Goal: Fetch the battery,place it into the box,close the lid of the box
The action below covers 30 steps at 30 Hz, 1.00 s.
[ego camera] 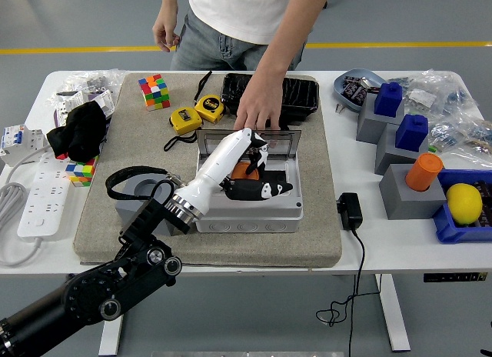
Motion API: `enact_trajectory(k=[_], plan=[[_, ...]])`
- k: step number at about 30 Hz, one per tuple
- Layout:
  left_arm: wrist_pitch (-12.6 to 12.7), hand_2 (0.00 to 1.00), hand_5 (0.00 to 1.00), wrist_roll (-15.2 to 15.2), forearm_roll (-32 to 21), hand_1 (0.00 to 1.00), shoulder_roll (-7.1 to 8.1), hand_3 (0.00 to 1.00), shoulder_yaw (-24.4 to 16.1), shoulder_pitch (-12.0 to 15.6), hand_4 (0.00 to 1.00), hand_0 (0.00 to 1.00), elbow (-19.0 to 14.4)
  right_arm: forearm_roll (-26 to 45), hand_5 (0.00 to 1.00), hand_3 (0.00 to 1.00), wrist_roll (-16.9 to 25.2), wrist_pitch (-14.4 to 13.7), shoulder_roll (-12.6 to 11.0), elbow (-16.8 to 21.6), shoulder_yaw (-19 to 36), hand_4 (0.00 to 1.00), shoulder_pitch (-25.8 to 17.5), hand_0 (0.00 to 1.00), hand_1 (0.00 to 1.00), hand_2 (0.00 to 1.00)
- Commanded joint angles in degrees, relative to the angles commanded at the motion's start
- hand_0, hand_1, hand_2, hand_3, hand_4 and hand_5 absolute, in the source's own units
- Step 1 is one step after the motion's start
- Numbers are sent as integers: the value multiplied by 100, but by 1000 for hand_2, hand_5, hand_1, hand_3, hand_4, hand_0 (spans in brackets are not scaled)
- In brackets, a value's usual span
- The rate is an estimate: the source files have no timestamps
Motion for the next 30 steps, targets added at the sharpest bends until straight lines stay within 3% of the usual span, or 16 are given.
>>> enact_trajectory(k=[5,22,23,28,29,30], plan=[[53,2,81,-45,-52,2,-108,2,54,-142,978,47,284,8,998,633,2,2,-9,-4,-20,998,10,671,574,574],[95,2,98,-53,12,2,-203,2,114,-171,987,50,525,2,998,633,-3,9,-23,4,-39,998,-6,672,574,574],[84,2,214,-48,25,2,-203,20,117,-169,998,55,524,3,998,633,-2,9,-24,2,-42,998,-7,673,574,574],[53,2,214,-61,44,2,-208,20,139,-157,998,55,523,-3,998,633,-4,16,-25,7,-39,998,-8,673,574,574],[50,16,332,-66,36,2,-208,30,139,-155,998,82,524,-3,998,633,-5,16,-25,8,-40,998,-8,672,574,574],[2,16,332,-55,18,2,-208,30,129,-143,998,82,520,2,998,633,-6,16,-23,4,-47,998,-6,672,574,574]])
